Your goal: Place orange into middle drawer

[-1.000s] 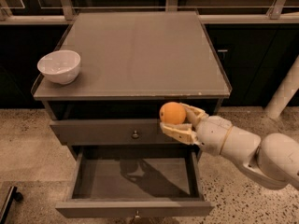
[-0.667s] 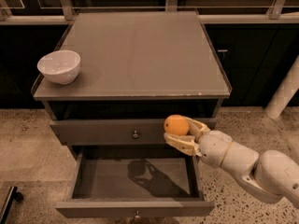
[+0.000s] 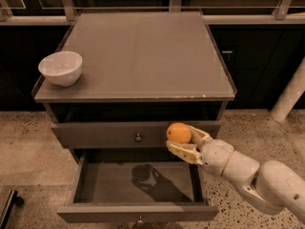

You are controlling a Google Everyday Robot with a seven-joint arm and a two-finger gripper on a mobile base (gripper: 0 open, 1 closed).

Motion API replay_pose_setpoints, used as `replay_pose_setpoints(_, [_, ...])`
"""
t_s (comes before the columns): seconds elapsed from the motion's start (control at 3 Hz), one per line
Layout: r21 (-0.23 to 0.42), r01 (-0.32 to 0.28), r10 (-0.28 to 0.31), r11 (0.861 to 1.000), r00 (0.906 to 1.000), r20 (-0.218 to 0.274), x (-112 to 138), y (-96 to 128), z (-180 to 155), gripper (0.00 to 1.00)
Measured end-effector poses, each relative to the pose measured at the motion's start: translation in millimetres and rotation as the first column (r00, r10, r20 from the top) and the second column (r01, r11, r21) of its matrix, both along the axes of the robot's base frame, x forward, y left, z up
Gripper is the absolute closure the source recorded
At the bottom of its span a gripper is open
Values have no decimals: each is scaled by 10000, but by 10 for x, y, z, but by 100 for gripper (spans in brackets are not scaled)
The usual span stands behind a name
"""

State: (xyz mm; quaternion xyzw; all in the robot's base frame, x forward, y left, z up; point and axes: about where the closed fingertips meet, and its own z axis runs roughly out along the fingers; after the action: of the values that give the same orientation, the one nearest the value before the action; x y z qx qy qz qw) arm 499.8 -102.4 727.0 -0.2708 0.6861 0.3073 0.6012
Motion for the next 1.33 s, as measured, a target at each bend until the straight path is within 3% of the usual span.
replay_pose_setpoints(0.33, [169,670,-661,9976,9966,-493,-71,-64,-482,100])
replay_pose_setpoints(1.0, [803,1346,-1195,9876,9782,-1701,-138,-155,-1461,100])
replay_pose_setpoints(1.33, [779,1433,-1182,9866,9573,-2639,-87,-185,-1921,100])
